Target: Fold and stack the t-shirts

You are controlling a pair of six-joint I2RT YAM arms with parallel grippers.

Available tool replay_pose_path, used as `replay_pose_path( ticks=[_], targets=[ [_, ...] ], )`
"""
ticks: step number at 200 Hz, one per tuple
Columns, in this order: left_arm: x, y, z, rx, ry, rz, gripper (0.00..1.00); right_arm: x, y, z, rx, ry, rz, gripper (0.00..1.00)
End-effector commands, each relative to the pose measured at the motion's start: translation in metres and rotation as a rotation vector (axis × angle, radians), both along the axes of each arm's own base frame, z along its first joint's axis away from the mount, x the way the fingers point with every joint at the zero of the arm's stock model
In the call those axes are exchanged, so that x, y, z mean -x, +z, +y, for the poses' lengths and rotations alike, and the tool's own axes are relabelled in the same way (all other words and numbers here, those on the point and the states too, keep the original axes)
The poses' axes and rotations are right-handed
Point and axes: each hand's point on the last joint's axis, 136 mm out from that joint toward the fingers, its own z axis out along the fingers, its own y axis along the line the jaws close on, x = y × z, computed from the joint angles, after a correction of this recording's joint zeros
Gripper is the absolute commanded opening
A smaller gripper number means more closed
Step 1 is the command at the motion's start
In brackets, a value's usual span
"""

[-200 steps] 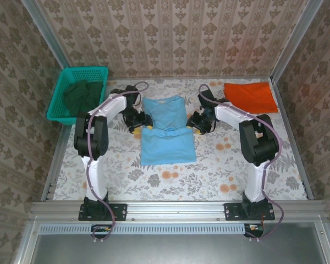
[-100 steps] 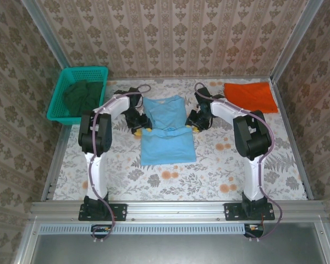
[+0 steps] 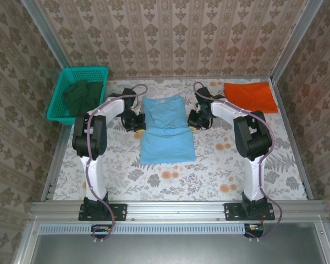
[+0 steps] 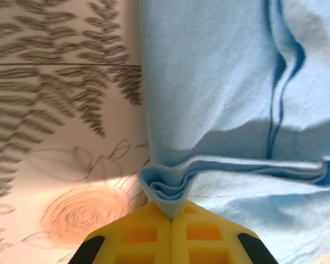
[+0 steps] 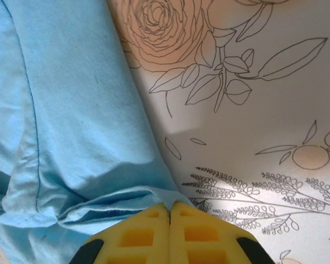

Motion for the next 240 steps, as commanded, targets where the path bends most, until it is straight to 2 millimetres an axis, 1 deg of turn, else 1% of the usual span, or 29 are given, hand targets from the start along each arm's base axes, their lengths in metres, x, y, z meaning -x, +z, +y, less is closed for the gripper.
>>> replay_pose_path(
  ticks=[1, 21, 29, 43, 49, 55, 61, 65, 93, 101, 110, 122, 128, 140, 153, 160, 161, 162, 167, 171, 175, 184, 190, 198, 203, 211, 219, 231, 240],
  targets=[
    [-0.011, 0.014, 0.010, 0.035, 0.020, -0.079, 0.00, -0.004, 0.009, -0.009, -0.008, -0.029, -0.015, 0.00],
    [-0.013, 0.007, 0.013, 0.028, 0.032, -0.072, 0.00, -0.001, 0.000, -0.017, 0.000, -0.054, 0.018, 0.00],
    [-0.014, 0.004, 0.013, 0.024, 0.037, -0.063, 0.00, -0.002, -0.001, -0.018, -0.004, -0.064, 0.020, 0.00],
    [-0.015, -0.003, 0.013, 0.016, 0.043, -0.031, 0.03, -0.007, -0.003, -0.016, -0.010, -0.070, 0.014, 0.00],
    [-0.016, -0.005, 0.014, 0.009, 0.048, -0.025, 0.07, -0.010, -0.003, -0.015, -0.012, -0.071, 0.014, 0.04],
    [-0.017, -0.006, 0.014, 0.002, 0.055, -0.021, 0.11, -0.013, -0.003, -0.013, -0.022, -0.070, 0.020, 0.12],
    [-0.017, -0.006, 0.014, 0.002, 0.058, -0.023, 0.13, -0.015, -0.004, -0.010, -0.034, -0.069, 0.029, 0.22],
    [-0.018, -0.004, 0.014, 0.003, 0.061, -0.027, 0.13, -0.017, -0.004, -0.009, -0.038, -0.070, 0.032, 0.25],
    [-0.023, 0.006, 0.014, 0.007, 0.066, -0.057, 0.15, -0.030, 0.001, 0.002, -0.082, -0.076, 0.015, 0.35],
    [-0.025, 0.008, 0.016, 0.002, 0.069, -0.068, 0.21, -0.033, 0.003, 0.005, -0.102, -0.076, 0.012, 0.38],
    [-0.025, 0.012, 0.018, -0.005, 0.073, -0.074, 0.32, -0.032, 0.003, 0.006, -0.104, -0.074, 0.025, 0.41],
    [-0.027, 0.018, 0.020, -0.004, 0.083, -0.087, 0.39, -0.031, 0.004, 0.005, -0.093, -0.068, 0.027, 0.41],
    [-0.027, 0.021, 0.021, -0.007, 0.088, -0.096, 0.45, -0.030, 0.006, 0.003, -0.083, -0.068, 0.021, 0.42],
    [-0.030, 0.034, 0.023, -0.010, 0.100, -0.131, 0.56, -0.026, 0.014, -0.001, -0.078, -0.074, 0.007, 0.42],
    [-0.031, 0.052, 0.026, -0.016, 0.117, -0.178, 0.68, -0.022, 0.027, 0.002, -0.111, -0.080, -0.035, 0.41],
    [-0.029, 0.062, 0.028, -0.019, 0.126, -0.200, 0.71, -0.019, 0.035, 0.004, -0.133, -0.082, -0.059, 0.41],
    [-0.029, 0.063, 0.028, -0.020, 0.125, -0.204, 0.72, -0.018, 0.033, 0.004, -0.135, -0.082, -0.054, 0.41],
    [-0.029, 0.065, 0.028, -0.021, 0.126, -0.207, 0.72, -0.017, 0.037, 0.004, -0.138, -0.081, -0.062, 0.41],
    [-0.028, 0.071, 0.029, -0.024, 0.130, -0.222, 0.72, -0.013, 0.037, 0.006, -0.151, -0.081, -0.064, 0.40],
    [-0.025, 0.075, 0.029, -0.029, 0.129, -0.229, 0.73, -0.007, 0.040, 0.007, -0.158, -0.081, -0.059, 0.40],
    [-0.023, 0.080, 0.029, -0.038, 0.126, -0.240, 0.73, -0.008, 0.043, 0.009, -0.173, -0.082, -0.079, 0.39],
    [-0.016, 0.086, 0.028, -0.064, 0.115, -0.254, 0.72, 0.001, 0.046, 0.016, -0.198, -0.077, -0.076, 0.38],
    [-0.010, 0.088, 0.025, -0.068, 0.103, -0.255, 0.70, 0.008, 0.047, 0.021, -0.216, -0.069, -0.071, 0.37],
    [0.000, 0.090, 0.018, -0.056, 0.086, -0.247, 0.65, 0.018, 0.047, 0.029, -0.234, -0.053, -0.053, 0.37],
    [0.008, 0.089, 0.013, -0.046, 0.076, -0.232, 0.62, 0.025, 0.048, 0.033, -0.238, -0.033, -0.046, 0.36],
    [0.023, 0.086, 0.004, -0.020, 0.050, -0.204, 0.61, 0.038, 0.047, 0.038, -0.229, 0.003, -0.037, 0.37],
    [0.040, 0.082, -0.003, -0.005, 0.019, -0.171, 0.61, 0.052, 0.044, 0.039, -0.199, 0.034, -0.026, 0.38],
    [0.069, 0.070, -0.003, -0.021, -0.009, -0.109, 0.61, 0.071, 0.037, 0.034, -0.151, 0.063, -0.019, 0.41],
    [0.089, 0.062, 0.000, -0.025, -0.012, -0.064, 0.62, 0.084, 0.030, 0.026, -0.126, 0.063, -0.004, 0.44]
  ],
)
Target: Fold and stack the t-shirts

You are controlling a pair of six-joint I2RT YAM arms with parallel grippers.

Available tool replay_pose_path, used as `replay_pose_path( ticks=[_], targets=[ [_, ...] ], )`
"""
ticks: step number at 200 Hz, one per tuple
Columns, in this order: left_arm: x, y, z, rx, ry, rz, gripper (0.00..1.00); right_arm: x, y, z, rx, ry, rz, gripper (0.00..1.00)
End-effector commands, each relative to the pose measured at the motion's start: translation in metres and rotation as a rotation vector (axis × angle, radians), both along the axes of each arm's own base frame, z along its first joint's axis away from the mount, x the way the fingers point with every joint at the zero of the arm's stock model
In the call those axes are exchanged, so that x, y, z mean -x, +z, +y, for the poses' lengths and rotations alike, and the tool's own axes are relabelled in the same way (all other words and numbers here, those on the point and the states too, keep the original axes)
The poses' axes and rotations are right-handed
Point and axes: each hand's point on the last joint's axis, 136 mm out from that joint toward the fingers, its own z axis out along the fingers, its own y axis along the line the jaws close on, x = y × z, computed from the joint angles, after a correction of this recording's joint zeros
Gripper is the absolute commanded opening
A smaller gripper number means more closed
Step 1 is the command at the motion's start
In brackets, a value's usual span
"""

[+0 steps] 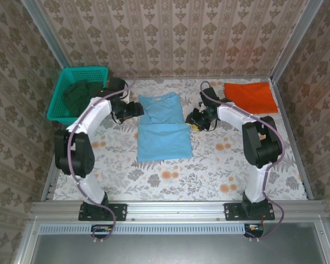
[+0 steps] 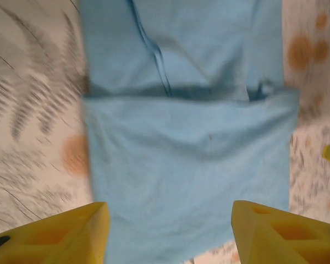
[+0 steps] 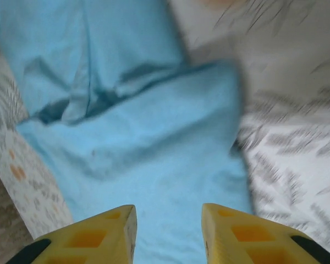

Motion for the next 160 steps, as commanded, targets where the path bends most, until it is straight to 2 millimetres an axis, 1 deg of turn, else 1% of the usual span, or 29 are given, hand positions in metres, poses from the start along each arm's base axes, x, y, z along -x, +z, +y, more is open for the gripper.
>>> replay_pose_path(
  ticks=[1, 13, 24, 37, 48, 58, 73, 100, 113, 142, 160],
  targets=[
    [0.065, -0.036, 0.005, -0.034, -0.024, 0.205, 0.62, 0.041, -0.008, -0.006, 0.044, 0.054, 0.032, 0.45],
    [0.091, -0.047, 0.012, -0.026, -0.006, 0.267, 0.64, 0.061, -0.018, -0.016, 0.062, 0.049, 0.061, 0.49],
    [0.109, -0.055, 0.020, -0.026, 0.023, 0.312, 0.66, 0.076, -0.024, -0.019, 0.063, 0.058, 0.071, 0.52],
    [0.124, -0.063, 0.022, 0.012, 0.058, 0.358, 0.66, 0.089, -0.032, -0.022, 0.069, 0.066, 0.090, 0.53],
    [0.131, -0.069, 0.020, 0.057, 0.095, 0.389, 0.66, 0.096, -0.037, -0.024, 0.073, 0.068, 0.107, 0.53],
    [0.133, -0.074, 0.017, 0.095, 0.124, 0.405, 0.65, 0.099, -0.042, -0.024, 0.074, 0.063, 0.113, 0.53],
    [0.135, -0.082, 0.013, 0.139, 0.167, 0.441, 0.62, 0.099, -0.044, -0.020, 0.061, 0.062, 0.118, 0.52],
    [0.134, -0.092, 0.020, 0.111, 0.223, 0.471, 0.59, 0.099, -0.046, -0.010, 0.051, 0.080, 0.129, 0.49],
    [0.131, -0.097, 0.022, 0.116, 0.256, 0.481, 0.56, 0.097, -0.048, -0.009, 0.056, 0.075, 0.127, 0.46],
    [0.127, -0.106, 0.020, 0.152, 0.288, 0.510, 0.49, 0.094, -0.049, -0.006, 0.042, 0.061, 0.130, 0.38],
    [0.126, -0.111, 0.017, 0.163, 0.295, 0.524, 0.46, 0.094, -0.054, -0.004, 0.038, 0.051, 0.144, 0.34]
  ],
)
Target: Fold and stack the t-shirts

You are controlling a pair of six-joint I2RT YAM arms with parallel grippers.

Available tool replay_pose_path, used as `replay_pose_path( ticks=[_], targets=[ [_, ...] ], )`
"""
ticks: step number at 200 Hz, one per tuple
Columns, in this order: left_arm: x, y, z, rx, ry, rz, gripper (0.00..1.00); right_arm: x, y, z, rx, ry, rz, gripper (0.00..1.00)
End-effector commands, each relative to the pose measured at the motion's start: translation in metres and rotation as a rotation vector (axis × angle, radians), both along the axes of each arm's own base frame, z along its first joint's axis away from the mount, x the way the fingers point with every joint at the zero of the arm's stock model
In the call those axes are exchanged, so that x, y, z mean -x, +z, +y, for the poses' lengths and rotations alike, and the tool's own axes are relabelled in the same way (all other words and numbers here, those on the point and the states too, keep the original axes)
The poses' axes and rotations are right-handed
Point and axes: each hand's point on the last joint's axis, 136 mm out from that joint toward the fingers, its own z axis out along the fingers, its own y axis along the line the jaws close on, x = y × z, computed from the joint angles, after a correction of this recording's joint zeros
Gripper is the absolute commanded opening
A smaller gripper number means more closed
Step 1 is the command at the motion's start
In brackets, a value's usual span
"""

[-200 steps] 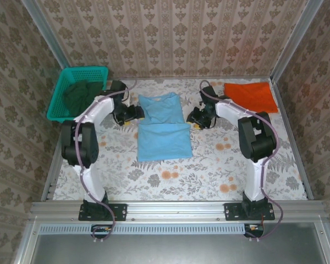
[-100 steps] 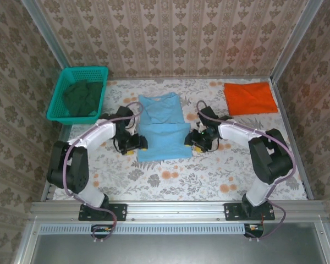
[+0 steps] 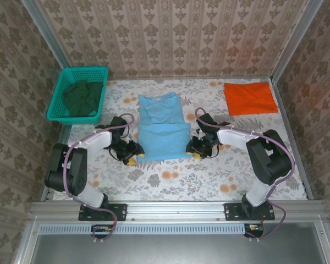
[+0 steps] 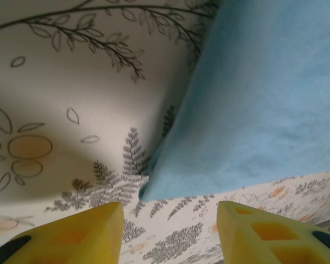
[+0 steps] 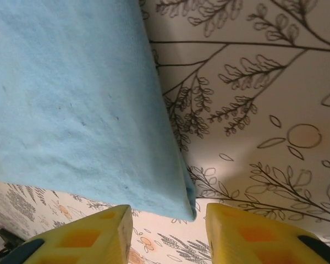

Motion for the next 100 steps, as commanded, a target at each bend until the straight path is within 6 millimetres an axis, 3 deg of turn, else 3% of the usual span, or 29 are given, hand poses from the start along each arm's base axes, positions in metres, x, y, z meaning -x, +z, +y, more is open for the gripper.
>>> replay_pose_path(
  ticks=[1, 27, 62, 100],
  targets=[
    [-0.001, -0.007, -0.006, 0.035, 0.041, 0.039, 0.46, -0.006, -0.002, 0.008, -0.024, -0.017, 0.008, 0.34],
    [-0.001, -0.012, -0.007, 0.034, 0.048, 0.049, 0.37, -0.005, -0.009, 0.007, -0.013, -0.033, 0.028, 0.19],
    [-0.002, -0.020, -0.003, 0.010, 0.052, 0.058, 0.18, -0.009, -0.001, 0.007, -0.018, -0.037, -0.003, 0.00],
    [-0.003, -0.021, 0.010, -0.066, 0.023, 0.047, 0.00, -0.014, 0.010, 0.002, -0.020, -0.042, -0.015, 0.00]
  ],
)
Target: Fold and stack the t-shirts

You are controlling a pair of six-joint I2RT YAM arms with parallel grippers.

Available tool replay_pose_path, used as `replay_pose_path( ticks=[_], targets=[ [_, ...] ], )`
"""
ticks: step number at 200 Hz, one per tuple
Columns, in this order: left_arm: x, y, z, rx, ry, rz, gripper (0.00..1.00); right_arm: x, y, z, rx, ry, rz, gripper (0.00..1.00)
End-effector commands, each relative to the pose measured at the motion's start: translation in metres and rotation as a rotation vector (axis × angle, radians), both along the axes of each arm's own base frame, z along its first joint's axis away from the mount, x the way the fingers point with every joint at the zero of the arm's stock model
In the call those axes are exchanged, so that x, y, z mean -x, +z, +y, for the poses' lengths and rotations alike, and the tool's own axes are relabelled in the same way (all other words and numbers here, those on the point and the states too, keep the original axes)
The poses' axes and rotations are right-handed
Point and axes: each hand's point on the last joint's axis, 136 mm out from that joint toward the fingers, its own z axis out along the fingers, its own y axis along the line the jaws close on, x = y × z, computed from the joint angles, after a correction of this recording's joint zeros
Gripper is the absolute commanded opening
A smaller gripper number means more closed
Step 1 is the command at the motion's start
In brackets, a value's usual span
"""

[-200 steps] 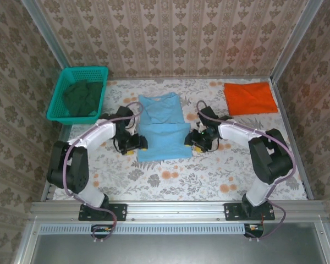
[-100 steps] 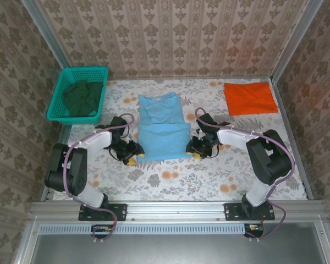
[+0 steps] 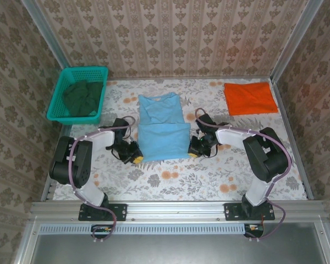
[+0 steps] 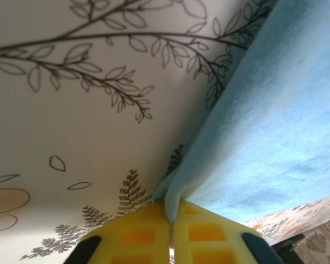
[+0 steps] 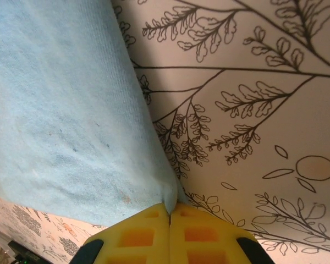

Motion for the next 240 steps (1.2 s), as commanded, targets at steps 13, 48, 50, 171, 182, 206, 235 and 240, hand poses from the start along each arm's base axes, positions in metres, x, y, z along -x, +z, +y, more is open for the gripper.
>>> replay_pose_path(
  ticks=[13, 48, 50, 171, 182, 206, 235, 240],
  targets=[
    [-0.001, 0.004, 0.020, -0.103, -0.042, -0.015, 0.00, -0.011, 0.024, -0.003, -0.013, -0.001, -0.039, 0.00],
    [0.006, 0.024, 0.022, -0.120, -0.154, -0.043, 0.00, -0.004, 0.037, -0.006, -0.021, 0.034, -0.063, 0.00],
    [0.008, 0.024, 0.022, -0.118, -0.160, -0.038, 0.00, -0.003, 0.037, -0.006, -0.021, 0.036, -0.060, 0.00],
    [0.116, 0.103, -0.015, 0.106, -0.373, -0.056, 0.00, 0.128, 0.090, -0.004, -0.150, 0.181, -0.044, 0.00],
    [0.111, 0.112, -0.016, 0.116, -0.365, -0.091, 0.00, 0.124, 0.099, -0.002, -0.163, 0.180, -0.075, 0.00],
    [0.089, 0.131, -0.022, 0.143, -0.334, -0.163, 0.00, 0.106, 0.115, 0.003, -0.181, 0.166, -0.123, 0.00],
    [0.044, 0.159, -0.033, 0.237, -0.241, -0.243, 0.00, 0.065, 0.140, 0.011, -0.195, 0.142, -0.171, 0.00],
    [0.035, 0.163, -0.036, 0.249, -0.228, -0.263, 0.00, 0.058, 0.143, 0.011, -0.195, 0.132, -0.175, 0.00]
  ],
)
